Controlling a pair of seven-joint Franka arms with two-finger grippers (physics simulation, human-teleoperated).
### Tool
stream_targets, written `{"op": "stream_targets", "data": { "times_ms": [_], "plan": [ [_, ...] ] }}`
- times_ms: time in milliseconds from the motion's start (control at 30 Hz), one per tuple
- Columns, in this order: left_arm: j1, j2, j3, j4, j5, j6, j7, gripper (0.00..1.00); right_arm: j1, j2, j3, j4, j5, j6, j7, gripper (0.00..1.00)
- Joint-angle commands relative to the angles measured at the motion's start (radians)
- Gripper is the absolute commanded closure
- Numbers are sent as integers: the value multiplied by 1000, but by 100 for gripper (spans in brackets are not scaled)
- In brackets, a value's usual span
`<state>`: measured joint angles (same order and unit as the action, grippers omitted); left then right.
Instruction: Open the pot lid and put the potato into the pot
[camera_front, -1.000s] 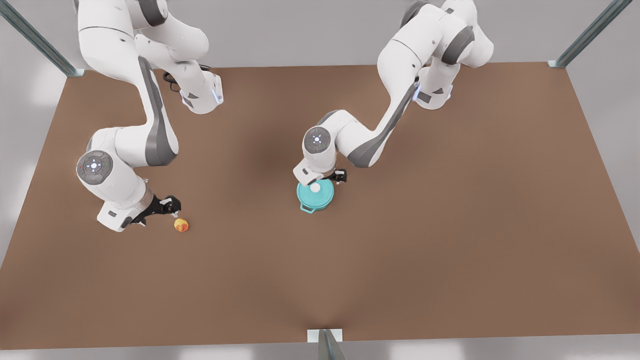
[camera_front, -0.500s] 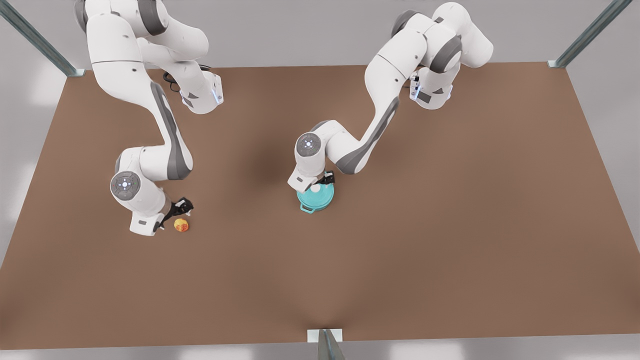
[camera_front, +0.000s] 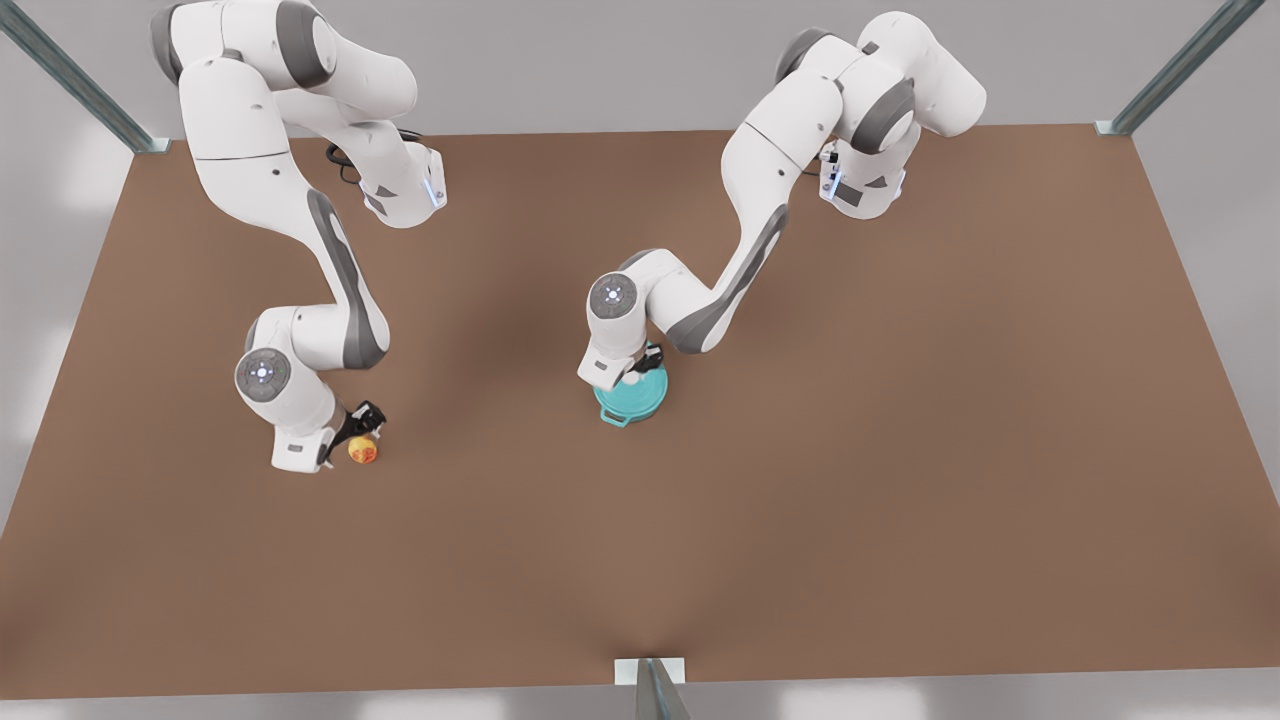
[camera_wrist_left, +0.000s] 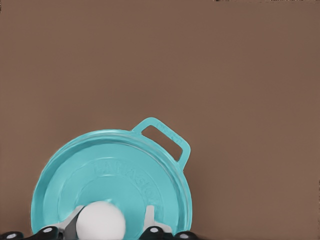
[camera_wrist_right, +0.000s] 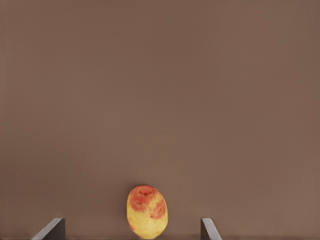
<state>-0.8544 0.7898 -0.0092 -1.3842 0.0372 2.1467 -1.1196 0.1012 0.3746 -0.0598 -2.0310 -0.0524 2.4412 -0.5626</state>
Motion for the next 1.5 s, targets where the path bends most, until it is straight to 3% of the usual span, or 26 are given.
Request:
{"op": "stream_targets", "data": {
  "times_ms": [0, 133, 233, 267, 333, 400, 500, 667, 700, 733, 767, 867, 933, 1000, 1067, 1100, 1367, 1467],
  "plan": [
    [0, -1, 0, 1, 0, -1, -106, 47, 0, 7, -2, -5, 5, 19, -95, 0],
    [6, -27, 6, 16, -6, -110, -55, 50, 0, 43, -15, -5, 8, 21, -105, 0],
    [201, -179, 12, 36, -69, -439, 323, 50, 0, 76, -15, -3, 13, 22, -105, 0],
    [274, -179, 18, 45, -46, -447, 469, 50, 0, 87, -15, -5, 13, 47, -105, 0],
    [391, -159, 20, 47, 20, -371, 681, 50, -2, 96, -15, -5, 13, 47, -108, 0],
    [417, -77, 21, 40, 20, -171, 727, 50, -12, 106, -15, -5, 13, 50, -108, 0],
    [446, 19, 28, 42, 21, -21, 735, 50, -15, 106, -15, -6, 11, 50, -109, 0],
    [469, 52, 28, 45, 35, 27, 773, 50, -15, 136, -17, -12, 11, 55, -109, 0],
    [469, 52, 28, 45, 35, 27, 771, 42, -15, 141, -17, -12, 13, 56, -109, 0],
    [468, 52, 28, 45, 36, 27, 771, 26, -17, 144, -17, -11, 11, 58, -109, 0],
    [468, 52, 28, 43, 44, 27, 771, 0, -17, 145, -17, -11, 11, 58, -111, 0],
    [482, 36, 29, 43, 43, 10, 797, 0, -43, 152, -15, -11, 9, 58, -122, 0],
    [638, -167, 29, 65, -69, -393, 1053, 0, -40, 153, -15, -11, 9, 70, -122, 0],
    [768, -314, 32, 96, -75, -625, 1207, 0, -35, 156, -11, -12, 11, 70, -120, 0],
    [805, -458, 35, -27, -95, -625, 1215, 0, -35, 159, -8, -12, 11, 71, -120, 0],
    [805, -478, 35, -12, -95, -633, 1212, 0, -35, 167, -8, -12, 11, 85, -120, 0],
    [880, -445, 34, -19, -122, -581, 1129, 0, -34, 181, -6, -11, 11, 99, -123, 0],
    [879, -452, 32, -27, -120, -588, 1114, 0, -34, 179, -5, -9, 11, 97, -122, 23]
  ]
}}
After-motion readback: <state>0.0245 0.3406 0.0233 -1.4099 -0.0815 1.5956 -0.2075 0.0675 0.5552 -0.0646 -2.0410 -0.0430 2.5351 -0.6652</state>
